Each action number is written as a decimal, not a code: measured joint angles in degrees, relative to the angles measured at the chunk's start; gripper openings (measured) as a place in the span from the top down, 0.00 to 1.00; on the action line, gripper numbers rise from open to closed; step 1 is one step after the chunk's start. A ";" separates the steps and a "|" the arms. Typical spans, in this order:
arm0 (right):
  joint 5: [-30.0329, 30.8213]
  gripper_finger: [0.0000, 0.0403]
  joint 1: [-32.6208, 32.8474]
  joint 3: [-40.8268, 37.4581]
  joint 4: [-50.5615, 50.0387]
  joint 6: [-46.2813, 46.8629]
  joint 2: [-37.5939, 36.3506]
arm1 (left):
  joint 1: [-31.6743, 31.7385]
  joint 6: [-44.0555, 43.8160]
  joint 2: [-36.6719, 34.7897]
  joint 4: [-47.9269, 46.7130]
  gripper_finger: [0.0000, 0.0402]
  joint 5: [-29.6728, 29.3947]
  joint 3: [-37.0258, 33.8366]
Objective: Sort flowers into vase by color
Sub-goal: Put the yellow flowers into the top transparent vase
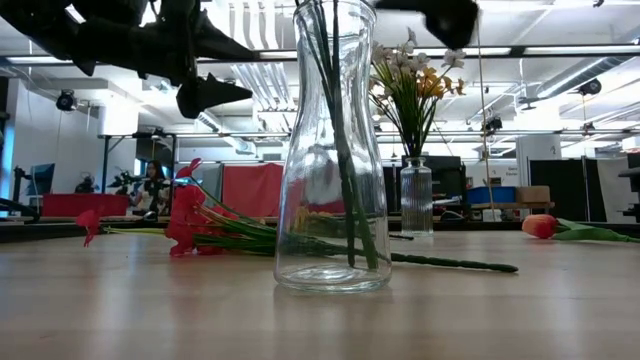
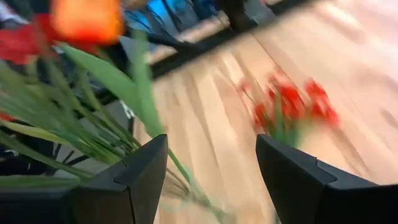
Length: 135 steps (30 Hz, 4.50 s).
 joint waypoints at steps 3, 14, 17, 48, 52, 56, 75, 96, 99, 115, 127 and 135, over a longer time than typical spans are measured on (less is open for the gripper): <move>-0.03 0.42 -0.04 0.00 -8.57 8.72 -2.61 | 0.00 0.02 0.00 -0.04 0.19 0.02 0.00; 3.97 0.42 -3.72 0.00 -36.31 25.67 -3.96 | 0.00 0.02 0.00 -1.16 0.19 0.02 0.00; 6.40 0.42 -5.64 -0.04 -36.50 22.60 -1.53 | 0.00 0.02 0.00 -1.28 0.19 0.02 0.00; 15.42 0.59 -22.86 -0.26 -21.85 3.16 22.03 | 0.00 0.02 0.20 -3.23 0.19 0.02 0.00; 14.74 0.62 -24.72 -0.80 -20.91 0.94 22.03 | 0.00 0.00 0.28 -3.21 0.19 0.02 0.00; 10.58 0.65 -26.34 -2.59 -15.96 -0.80 22.03 | 0.00 0.27 0.31 -3.21 0.19 0.00 0.00; 3.31 0.72 -30.80 -9.75 -5.11 -1.66 21.80 | 0.00 0.46 0.42 -2.93 0.19 -0.02 0.00; -16.69 0.97 -16.30 -9.75 -33.54 15.94 8.55 | 0.00 0.46 0.42 -3.15 0.19 -0.02 0.00; -18.46 0.97 -11.26 -9.75 -36.44 21.98 6.40 | 0.01 0.46 0.42 -3.03 0.19 -0.04 0.00; -17.38 0.62 -1.92 -9.62 -37.67 31.52 5.96 | 0.00 0.46 0.42 -1.75 0.19 -0.04 0.00; -12.29 0.26 -12.87 -9.49 -24.56 17.89 7.87 | 0.00 0.46 0.42 -1.20 0.19 -0.05 0.00; -12.59 0.26 -14.86 -9.46 -22.15 14.83 13.32 | 0.01 0.46 0.42 -0.36 0.19 -0.13 0.00</move>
